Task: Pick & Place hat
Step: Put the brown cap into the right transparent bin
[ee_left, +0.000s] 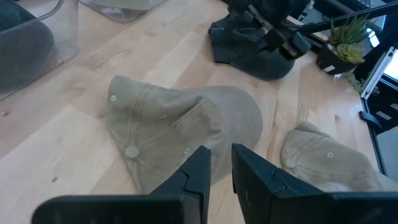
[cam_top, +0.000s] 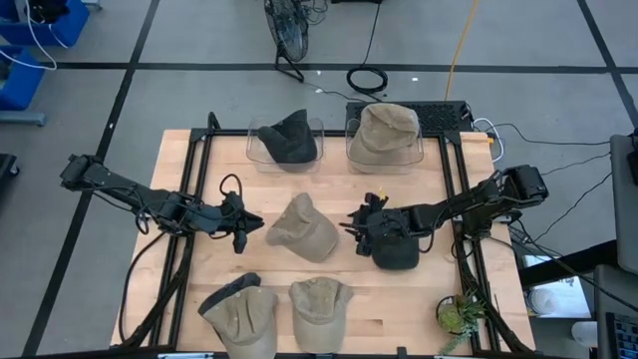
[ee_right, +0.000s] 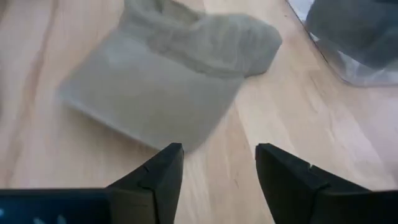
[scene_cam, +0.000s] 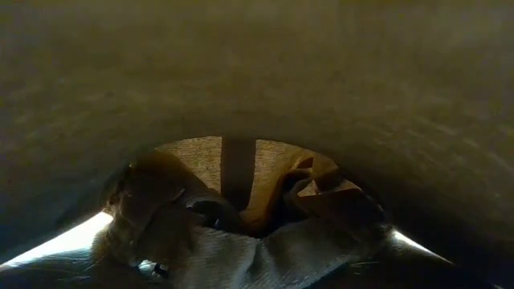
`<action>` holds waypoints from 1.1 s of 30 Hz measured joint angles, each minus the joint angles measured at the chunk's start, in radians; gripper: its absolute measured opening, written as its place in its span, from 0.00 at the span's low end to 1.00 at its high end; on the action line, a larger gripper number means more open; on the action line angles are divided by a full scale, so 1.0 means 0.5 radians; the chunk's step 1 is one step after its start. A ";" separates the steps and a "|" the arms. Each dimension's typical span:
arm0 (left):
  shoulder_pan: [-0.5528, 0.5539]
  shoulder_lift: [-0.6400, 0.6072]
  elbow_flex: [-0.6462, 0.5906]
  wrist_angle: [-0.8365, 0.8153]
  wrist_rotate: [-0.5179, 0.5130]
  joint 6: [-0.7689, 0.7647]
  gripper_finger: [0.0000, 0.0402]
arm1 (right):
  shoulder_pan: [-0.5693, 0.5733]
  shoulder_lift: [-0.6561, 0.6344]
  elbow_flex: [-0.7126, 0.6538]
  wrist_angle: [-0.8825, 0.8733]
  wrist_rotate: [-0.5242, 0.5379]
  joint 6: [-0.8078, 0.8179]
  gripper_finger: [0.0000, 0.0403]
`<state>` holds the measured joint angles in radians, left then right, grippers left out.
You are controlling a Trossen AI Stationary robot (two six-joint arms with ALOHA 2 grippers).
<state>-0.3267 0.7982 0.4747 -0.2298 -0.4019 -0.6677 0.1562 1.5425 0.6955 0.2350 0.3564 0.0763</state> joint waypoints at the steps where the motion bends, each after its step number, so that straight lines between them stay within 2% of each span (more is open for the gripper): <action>1: 0.000 0.000 0.000 0.000 0.000 0.001 0.17 | 0.000 0.019 -0.007 0.001 -0.028 -0.040 0.50; 6: 0.000 0.000 0.000 -0.002 0.000 0.008 0.17 | 0.016 0.174 -0.044 0.176 -0.194 -0.187 0.59; 12: 0.000 -0.001 0.000 -0.006 0.001 -0.095 0.17 | 0.058 0.431 -0.046 0.718 -0.046 -0.441 0.66; 17: 0.000 0.000 0.000 -0.009 0.001 -0.106 0.17 | 0.070 0.617 -0.048 0.799 0.020 -0.545 0.67; 21: 0.000 0.000 0.000 -0.010 0.001 -0.144 0.17 | 0.103 0.732 -0.042 1.036 0.086 -0.693 0.66; 24: 0.000 0.000 0.000 -0.008 0.001 -0.154 0.17 | 0.114 0.817 -0.018 1.239 0.234 -0.796 0.64; 29: -0.002 0.000 0.000 -0.003 0.001 -0.214 0.17 | 0.069 0.988 0.107 1.298 0.285 -0.832 0.58; 33: -0.001 0.000 0.000 0.000 0.031 -0.312 0.17 | 0.066 1.115 0.243 1.288 0.384 -0.858 0.48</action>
<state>-0.3271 0.7982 0.4747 -0.2296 -0.3865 -0.8235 0.1894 2.0998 0.8168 0.8791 0.5486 -0.3528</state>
